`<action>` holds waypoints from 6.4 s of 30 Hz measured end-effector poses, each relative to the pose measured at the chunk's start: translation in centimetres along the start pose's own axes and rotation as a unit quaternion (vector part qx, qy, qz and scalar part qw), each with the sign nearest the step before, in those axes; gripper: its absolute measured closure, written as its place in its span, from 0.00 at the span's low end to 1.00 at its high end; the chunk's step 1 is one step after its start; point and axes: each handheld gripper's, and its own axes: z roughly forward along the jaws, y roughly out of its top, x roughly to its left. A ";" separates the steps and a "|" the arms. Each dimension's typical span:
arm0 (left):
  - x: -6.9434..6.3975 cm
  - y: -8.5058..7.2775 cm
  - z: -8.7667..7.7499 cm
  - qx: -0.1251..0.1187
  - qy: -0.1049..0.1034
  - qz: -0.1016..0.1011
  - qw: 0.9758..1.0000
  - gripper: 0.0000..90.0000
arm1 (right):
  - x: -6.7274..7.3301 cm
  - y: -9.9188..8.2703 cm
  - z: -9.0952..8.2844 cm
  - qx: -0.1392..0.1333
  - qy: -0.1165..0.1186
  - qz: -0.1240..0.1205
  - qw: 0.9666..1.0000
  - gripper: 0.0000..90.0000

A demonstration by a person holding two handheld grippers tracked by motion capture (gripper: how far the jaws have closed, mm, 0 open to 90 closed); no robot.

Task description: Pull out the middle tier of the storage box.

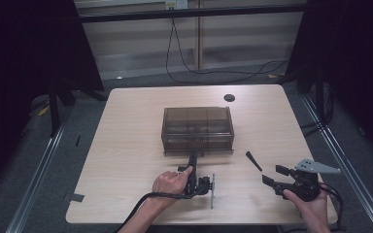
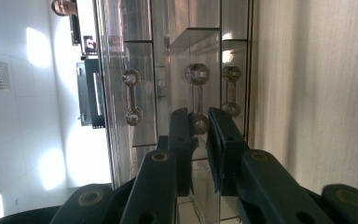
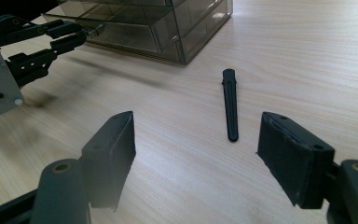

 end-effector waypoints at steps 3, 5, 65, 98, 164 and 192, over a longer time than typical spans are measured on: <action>-0.2 0.0 -0.1 0.002 -0.001 -0.005 1.000 0.90 | 0.0 0.0 0.0 0.001 -0.001 0.000 1.000 0.31; -0.2 0.0 -0.3 -0.001 0.003 0.000 1.000 0.90 | 0.0 0.0 0.0 0.000 0.000 0.000 1.000 0.31; -0.6 -0.4 -2.9 -0.014 0.000 0.008 1.000 0.90 | 0.0 0.0 -0.1 0.000 0.004 0.001 1.000 0.30; -0.8 0.0 -3.9 -0.018 -0.003 0.012 1.000 0.90 | 0.0 0.0 0.1 0.003 0.005 0.002 1.000 0.30; -0.4 -0.5 -4.7 -0.045 -0.058 -0.051 0.996 0.77 | -0.1 0.1 0.2 0.004 0.006 0.003 1.000 0.28; 4.7 -4.4 -5.7 -0.136 -0.225 -0.392 0.882 0.51 | -0.1 0.1 0.4 0.007 0.008 0.005 1.000 0.28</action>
